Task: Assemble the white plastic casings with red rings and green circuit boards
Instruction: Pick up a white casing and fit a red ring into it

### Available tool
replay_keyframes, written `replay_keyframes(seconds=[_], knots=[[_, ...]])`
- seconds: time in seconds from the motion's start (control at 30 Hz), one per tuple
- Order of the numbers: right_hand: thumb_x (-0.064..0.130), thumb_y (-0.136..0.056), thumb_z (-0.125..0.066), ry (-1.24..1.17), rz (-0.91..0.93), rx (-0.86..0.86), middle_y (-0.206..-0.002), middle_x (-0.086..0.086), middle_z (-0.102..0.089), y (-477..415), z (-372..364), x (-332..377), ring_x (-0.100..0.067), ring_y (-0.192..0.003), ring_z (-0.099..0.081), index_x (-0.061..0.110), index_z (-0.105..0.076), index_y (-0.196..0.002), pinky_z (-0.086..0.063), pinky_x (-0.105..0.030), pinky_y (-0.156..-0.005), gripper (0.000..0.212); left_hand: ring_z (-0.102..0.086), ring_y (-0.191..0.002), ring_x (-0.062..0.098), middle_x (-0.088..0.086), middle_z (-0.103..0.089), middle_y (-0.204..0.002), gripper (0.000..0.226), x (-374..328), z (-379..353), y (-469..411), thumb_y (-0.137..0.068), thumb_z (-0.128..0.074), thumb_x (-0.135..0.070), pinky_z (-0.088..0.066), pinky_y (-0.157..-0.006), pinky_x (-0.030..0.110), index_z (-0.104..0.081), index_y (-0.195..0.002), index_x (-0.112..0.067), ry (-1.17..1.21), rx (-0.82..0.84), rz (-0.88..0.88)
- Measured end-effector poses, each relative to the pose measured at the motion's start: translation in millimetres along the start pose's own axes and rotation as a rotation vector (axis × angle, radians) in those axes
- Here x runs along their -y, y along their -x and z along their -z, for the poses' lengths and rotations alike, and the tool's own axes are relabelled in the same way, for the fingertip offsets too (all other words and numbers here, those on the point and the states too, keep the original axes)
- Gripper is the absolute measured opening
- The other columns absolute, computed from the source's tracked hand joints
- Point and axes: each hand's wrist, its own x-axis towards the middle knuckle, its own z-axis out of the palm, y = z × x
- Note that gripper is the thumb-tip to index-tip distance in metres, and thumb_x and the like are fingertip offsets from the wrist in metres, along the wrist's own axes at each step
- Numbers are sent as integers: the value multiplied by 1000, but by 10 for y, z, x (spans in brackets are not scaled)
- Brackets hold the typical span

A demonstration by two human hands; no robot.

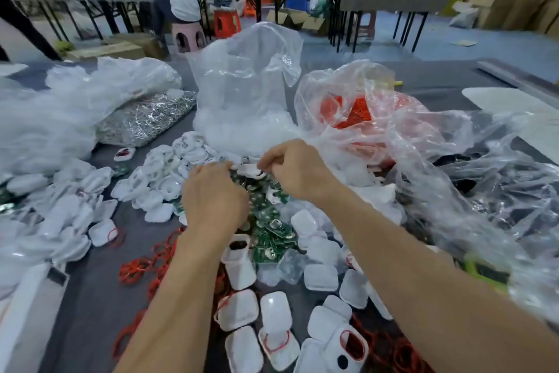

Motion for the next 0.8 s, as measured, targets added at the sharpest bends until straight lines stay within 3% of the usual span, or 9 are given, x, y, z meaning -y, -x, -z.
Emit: replay_keyframes(seconds=[0.1, 0.13, 0.27, 0.37, 0.5, 0.53, 0.6, 0.7, 0.8], knots=[[-2, -95, -54, 58, 26, 34, -122, -5, -75, -182, -342, 159, -20, -112, -69, 19, -76, -118, -53, -29, -100, 38, -28, -150, 30, 11, -33, -162, 86, 308, 40, -39, -86, -61, -8, -34, -118, 44, -19, -161, -12, 19, 160, 124], [3, -95, -57, 106, 42, 44, -128, -4, -72, -245, -416, 182, -22, -116, -67, 20, -72, -125, -51, -34, -104, 38, -30, -149, 32, 11, -33, -162, 87, 357, 27, -37, -86, -60, -7, -35, -117, 47, -16, -161, -12, 37, 202, 141], [16, -93, -65, 309, 111, 53, -134, -4, -68, -375, -741, 187, -30, -119, -63, 27, -64, -136, -49, -39, -103, 45, -50, -124, 36, 12, -49, -128, 47, 502, -33, -62, -88, -53, -11, -44, -102, 52, -55, -135, -9, -22, 191, 37], [6, -89, -65, 326, 135, -96, -121, -6, -73, -390, -853, 82, -27, -113, -62, 28, -72, -125, -48, -37, -103, 43, -55, -124, 31, 7, -57, -134, 50, 548, -50, -70, -87, -56, -10, -45, -105, 46, -62, -137, -16, 92, 129, 97], [9, -93, -66, 247, 125, -227, -104, -6, -77, -361, -728, 100, -22, -99, -66, 23, -81, -104, -51, -39, -100, 23, -68, -92, 16, -2, -73, -109, 42, 509, 7, -3, -88, -64, -18, -52, -82, 31, -70, -128, -26, 296, -67, 197], [9, -93, -69, 139, 111, -253, -102, -3, -78, -302, -652, 130, -16, -95, -68, 20, -81, -105, -54, -37, -98, 21, -66, -83, 7, -7, -73, -105, 41, 469, 31, 36, -89, -66, -23, -50, -80, 28, -69, -130, -27, 373, -99, 195], [11, -88, -76, -124, 57, -305, -90, 8, -79, -91, -445, 174, -3, -80, -69, 21, -82, -100, -59, -29, -84, 17, -67, -87, -2, -16, -71, -113, 47, 338, 56, 105, -90, -68, -36, -53, -88, 29, -64, -137, -30, 686, -70, 187], [19, -81, -84, -355, 37, -251, -75, 12, -78, 452, -191, 185, -3, -72, -74, 28, -83, -87, -61, -28, -72, 11, -72, -97, 3, -4, -72, -120, 43, 8, 55, 348, -98, -60, -35, -59, -81, 29, -58, -141, -34, 1335, 279, 210], [13, -83, -77, -379, 65, -265, -80, 10, -79, 985, -97, 117, -11, -77, -77, 29, -83, -93, -64, -34, -73, 20, -75, -101, 14, 3, -78, -110, 27, -261, -2, 644, -107, -49, -21, -61, -77, 26, -73, -116, -28, 1566, 485, 176]])
